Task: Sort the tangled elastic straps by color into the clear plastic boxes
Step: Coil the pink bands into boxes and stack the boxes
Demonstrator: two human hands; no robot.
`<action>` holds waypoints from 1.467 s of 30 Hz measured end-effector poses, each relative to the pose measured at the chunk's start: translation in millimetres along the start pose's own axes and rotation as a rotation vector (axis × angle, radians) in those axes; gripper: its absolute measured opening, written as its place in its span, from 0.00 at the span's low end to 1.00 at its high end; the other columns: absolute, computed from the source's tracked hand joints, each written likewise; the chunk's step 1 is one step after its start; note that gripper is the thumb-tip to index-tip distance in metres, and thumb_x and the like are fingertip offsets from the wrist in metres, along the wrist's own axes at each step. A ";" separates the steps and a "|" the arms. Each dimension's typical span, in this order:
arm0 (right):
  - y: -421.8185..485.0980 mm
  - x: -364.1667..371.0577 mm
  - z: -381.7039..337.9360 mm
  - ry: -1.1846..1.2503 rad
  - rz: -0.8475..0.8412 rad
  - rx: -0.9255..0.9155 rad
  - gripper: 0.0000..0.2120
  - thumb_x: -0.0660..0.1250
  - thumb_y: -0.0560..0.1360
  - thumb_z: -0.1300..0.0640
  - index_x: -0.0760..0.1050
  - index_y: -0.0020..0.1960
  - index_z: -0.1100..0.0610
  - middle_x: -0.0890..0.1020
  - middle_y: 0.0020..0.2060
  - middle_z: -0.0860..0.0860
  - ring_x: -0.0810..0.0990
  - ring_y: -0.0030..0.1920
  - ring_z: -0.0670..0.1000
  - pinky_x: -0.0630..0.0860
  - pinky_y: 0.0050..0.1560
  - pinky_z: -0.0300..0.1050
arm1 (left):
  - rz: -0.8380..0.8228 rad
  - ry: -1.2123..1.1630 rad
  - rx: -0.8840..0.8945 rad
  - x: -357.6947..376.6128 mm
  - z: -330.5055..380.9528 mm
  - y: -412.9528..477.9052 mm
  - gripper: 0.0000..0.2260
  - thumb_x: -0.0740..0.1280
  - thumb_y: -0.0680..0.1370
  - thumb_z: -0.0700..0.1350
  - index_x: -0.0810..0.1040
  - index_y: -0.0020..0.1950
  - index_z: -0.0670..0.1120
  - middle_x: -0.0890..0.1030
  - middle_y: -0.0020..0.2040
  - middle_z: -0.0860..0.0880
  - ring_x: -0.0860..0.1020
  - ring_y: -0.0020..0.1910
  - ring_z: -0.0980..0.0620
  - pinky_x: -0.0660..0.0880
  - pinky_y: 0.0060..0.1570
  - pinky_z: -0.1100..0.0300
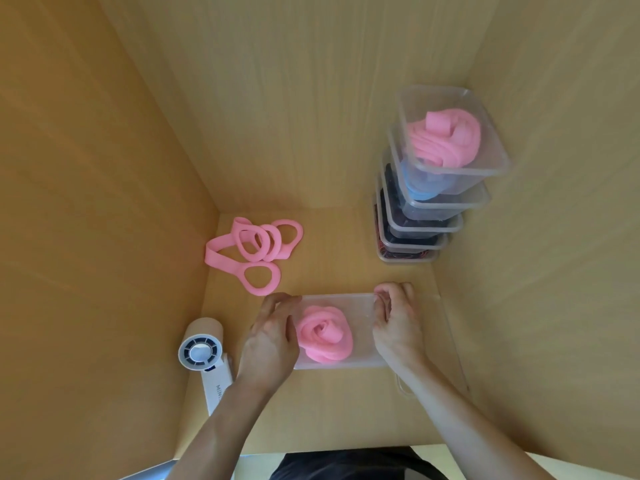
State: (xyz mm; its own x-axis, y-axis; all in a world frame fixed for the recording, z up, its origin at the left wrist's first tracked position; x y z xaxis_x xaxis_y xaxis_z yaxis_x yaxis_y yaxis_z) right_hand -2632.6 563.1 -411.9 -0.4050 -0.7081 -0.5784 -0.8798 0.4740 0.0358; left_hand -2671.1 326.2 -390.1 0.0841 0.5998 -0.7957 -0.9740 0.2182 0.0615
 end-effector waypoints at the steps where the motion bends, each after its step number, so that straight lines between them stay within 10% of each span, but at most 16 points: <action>1: -0.1 0.7 -0.1 0.001 -0.003 0.002 0.07 0.63 0.80 0.65 0.77 0.54 0.57 0.71 0.53 0.48 0.79 0.48 0.52 0.76 0.56 0.53 | -0.004 0.009 0.003 0.3 -1.1 0.9 0.19 0.62 0.78 0.34 0.78 0.65 0.49 0.75 0.66 0.53 0.81 0.53 0.46 0.77 0.50 0.55; 10: -1.1 3.3 -21.0 -0.278 -0.017 -0.189 0.14 0.65 0.71 0.73 0.80 0.52 0.60 0.74 0.48 0.54 0.76 0.47 0.58 0.76 0.49 0.57 | 0.019 0.313 0.185 14.5 38.5 4.4 0.27 0.75 0.67 0.34 0.81 0.66 0.44 0.83 0.58 0.43 0.81 0.59 0.39 0.78 0.57 0.46; 17: 0.8 10.8 -24.8 -0.327 -0.022 -0.301 0.20 0.66 0.67 0.76 0.82 0.54 0.60 0.80 0.48 0.55 0.79 0.49 0.60 0.78 0.53 0.59 | -0.110 0.072 0.177 29.1 21.7 7.7 0.28 0.65 0.72 0.31 0.74 0.73 0.43 0.74 0.73 0.47 0.69 0.75 0.47 0.64 0.74 0.53; 27: 3.2 23.2 -21.1 -0.373 -0.190 -0.242 0.21 0.63 0.74 0.71 0.79 0.64 0.59 0.82 0.59 0.54 0.79 0.59 0.58 0.76 0.62 0.54 | -0.302 0.169 0.193 48.1 14.6 -0.3 0.38 0.51 0.76 0.72 0.50 0.82 0.57 0.51 0.83 0.56 0.44 0.81 0.56 0.51 0.79 0.50; 31: -0.1 34.9 -9.5 -0.274 -0.425 -0.152 0.24 0.55 0.83 0.49 0.65 0.77 0.54 0.69 0.73 0.48 0.67 0.73 0.50 0.64 0.74 0.46 | -0.343 0.324 0.199 54.0 12.8 0.1 0.47 0.49 0.65 0.84 0.38 0.79 0.68 0.49 0.82 0.52 0.45 0.81 0.48 0.53 0.77 0.43; 39: -0.9 38.0 -16.1 -0.704 -0.402 -0.240 0.35 0.40 0.78 0.36 0.52 0.82 0.47 0.68 0.71 0.45 0.63 0.71 0.52 0.59 0.72 0.51 | -0.262 0.339 0.237 54.2 18.7 7.3 0.49 0.57 0.63 0.82 0.55 0.79 0.60 0.65 0.70 0.50 0.60 0.73 0.45 0.54 0.76 0.43; 44: -11.4 38.1 -47.6 -0.598 -0.335 -0.525 0.27 0.51 0.80 0.45 0.67 0.74 0.57 0.69 0.73 0.53 0.65 0.74 0.56 0.57 0.76 0.56 | -0.278 0.154 0.238 50.5 16.2 7.8 0.46 0.62 0.65 0.78 0.58 0.79 0.59 0.64 0.70 0.55 0.60 0.70 0.52 0.62 0.71 0.57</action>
State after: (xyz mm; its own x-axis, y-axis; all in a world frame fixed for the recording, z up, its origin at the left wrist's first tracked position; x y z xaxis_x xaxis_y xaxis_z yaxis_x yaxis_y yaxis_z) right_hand -2649.8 505.8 -395.6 -0.0343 -0.3027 -0.9525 -0.9902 -0.1188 0.0734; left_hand -2671.0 370.7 -420.0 0.2878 0.3742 -0.8816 -0.8410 0.5391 -0.0457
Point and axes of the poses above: each hand's wrist, its own y-axis towards the middle knuckle, its own x-axis out of the palm, z = x × y, the point moved 9 cm from there along y, towards the middle knuckle
